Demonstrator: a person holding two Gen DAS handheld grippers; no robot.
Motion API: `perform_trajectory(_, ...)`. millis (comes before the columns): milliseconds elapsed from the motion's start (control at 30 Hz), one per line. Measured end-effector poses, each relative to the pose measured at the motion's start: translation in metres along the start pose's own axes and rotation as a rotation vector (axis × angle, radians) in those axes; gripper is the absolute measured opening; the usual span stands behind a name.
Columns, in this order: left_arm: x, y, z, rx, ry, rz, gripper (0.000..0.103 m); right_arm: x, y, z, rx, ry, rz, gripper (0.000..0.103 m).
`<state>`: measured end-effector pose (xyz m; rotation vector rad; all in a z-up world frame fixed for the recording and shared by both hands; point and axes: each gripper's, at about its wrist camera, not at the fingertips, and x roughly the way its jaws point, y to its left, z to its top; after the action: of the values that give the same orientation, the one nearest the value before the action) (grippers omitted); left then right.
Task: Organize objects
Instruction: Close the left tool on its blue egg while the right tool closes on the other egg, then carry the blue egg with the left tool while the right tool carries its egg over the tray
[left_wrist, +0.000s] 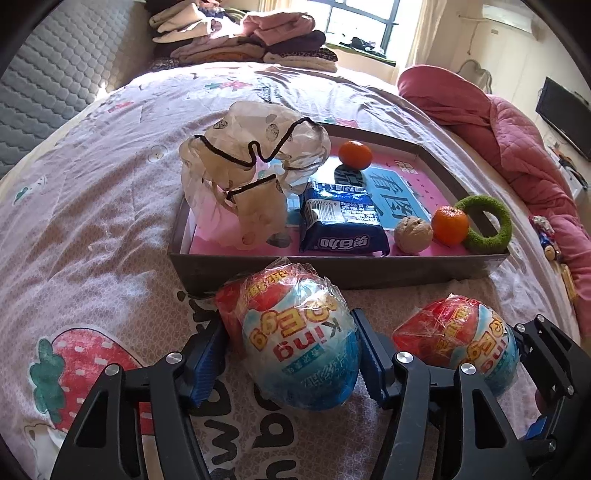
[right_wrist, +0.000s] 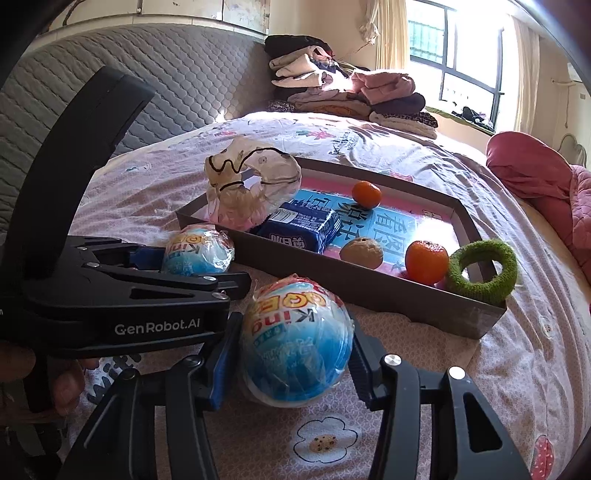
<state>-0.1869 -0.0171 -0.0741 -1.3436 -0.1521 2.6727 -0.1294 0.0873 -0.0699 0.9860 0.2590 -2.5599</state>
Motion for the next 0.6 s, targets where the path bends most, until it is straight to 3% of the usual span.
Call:
perform_trajectory(300, -0.022, -0.007, 0.007, 0.019, -0.048, 0.004, 0.058, -0.015, -0.007, 0.006, 0.011, -0.039, -0.021, 0.052)
perform_trajectory(600, -0.028, -0.007, 0.013, 0.012, -0.068, 0.012, 0.058, -0.028, -0.015, 0.012, 0.03, -0.078, -0.024, 0.052)
